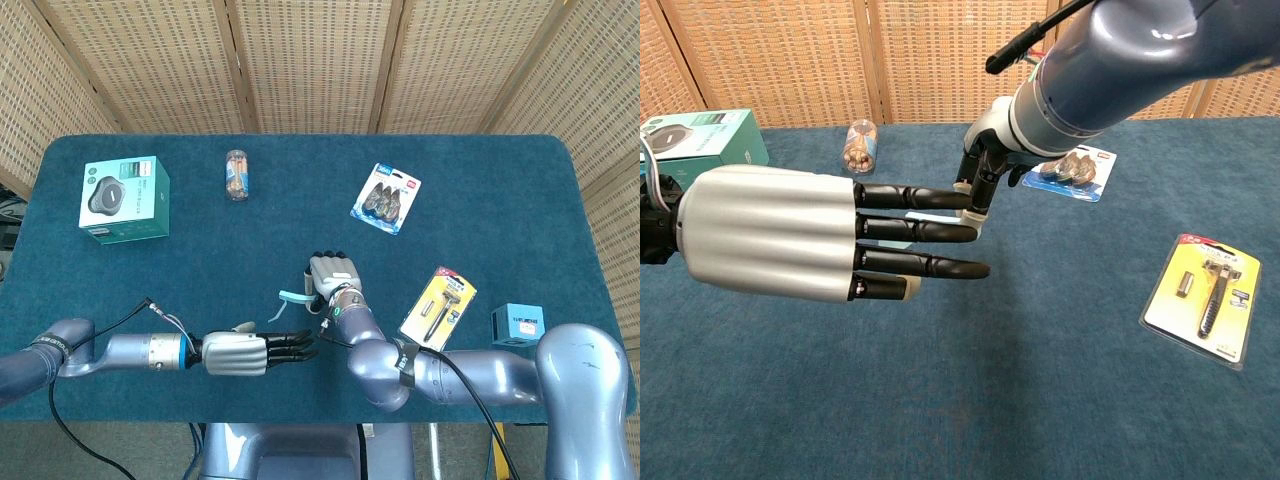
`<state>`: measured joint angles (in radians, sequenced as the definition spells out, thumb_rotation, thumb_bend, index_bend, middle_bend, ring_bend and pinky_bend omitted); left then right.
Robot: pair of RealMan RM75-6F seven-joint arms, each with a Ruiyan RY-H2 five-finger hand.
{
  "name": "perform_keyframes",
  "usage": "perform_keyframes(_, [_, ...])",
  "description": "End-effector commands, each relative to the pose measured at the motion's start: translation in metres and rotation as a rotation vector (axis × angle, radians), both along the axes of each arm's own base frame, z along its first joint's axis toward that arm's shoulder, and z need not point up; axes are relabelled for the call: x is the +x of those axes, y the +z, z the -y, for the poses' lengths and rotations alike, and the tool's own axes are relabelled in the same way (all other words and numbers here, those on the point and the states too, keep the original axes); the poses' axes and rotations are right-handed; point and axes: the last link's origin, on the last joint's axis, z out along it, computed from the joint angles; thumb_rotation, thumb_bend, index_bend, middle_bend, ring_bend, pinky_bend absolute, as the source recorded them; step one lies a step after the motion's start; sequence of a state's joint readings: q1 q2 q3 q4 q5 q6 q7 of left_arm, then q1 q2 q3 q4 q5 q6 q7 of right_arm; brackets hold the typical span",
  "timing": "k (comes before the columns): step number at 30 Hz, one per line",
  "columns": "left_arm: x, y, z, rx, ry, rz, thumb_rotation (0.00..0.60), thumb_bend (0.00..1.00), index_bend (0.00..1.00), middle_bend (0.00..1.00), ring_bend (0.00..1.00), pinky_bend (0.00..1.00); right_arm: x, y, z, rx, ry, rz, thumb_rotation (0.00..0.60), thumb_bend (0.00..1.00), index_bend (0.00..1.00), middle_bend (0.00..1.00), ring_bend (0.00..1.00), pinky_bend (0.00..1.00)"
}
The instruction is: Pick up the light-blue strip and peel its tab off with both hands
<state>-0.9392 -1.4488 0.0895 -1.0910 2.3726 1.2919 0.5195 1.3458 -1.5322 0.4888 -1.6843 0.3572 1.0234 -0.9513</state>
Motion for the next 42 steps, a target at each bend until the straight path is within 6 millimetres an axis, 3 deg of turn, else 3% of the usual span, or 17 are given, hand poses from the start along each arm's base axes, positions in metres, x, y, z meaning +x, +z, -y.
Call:
perform_keyframes(1, [0.003,-0.003,-0.001,0.009,-0.013,0.004,0.6,0.2,0.42,0.0,0.0,0.0,-0.001,0.001,0.0,-0.002,-0.001,0.0,0.6,0.71,0.67,0.11,0.0,0.0])
perform_keyframes(14, [0.004,0.0,-0.002,0.03,-0.039,0.01,0.6,0.2,0.43,0.0,0.0,0.0,-0.008,0.004,0.002,-0.004,-0.011,-0.001,0.6,0.71,0.67,0.12,0.0,0.0])
perform_keyframes(42, [0.016,-0.029,-0.002,0.044,-0.083,0.015,0.6,0.23,0.49,0.0,0.0,0.0,-0.015,0.004,0.001,0.014,-0.009,0.01,0.6,0.72,0.67,0.12,0.0,0.0])
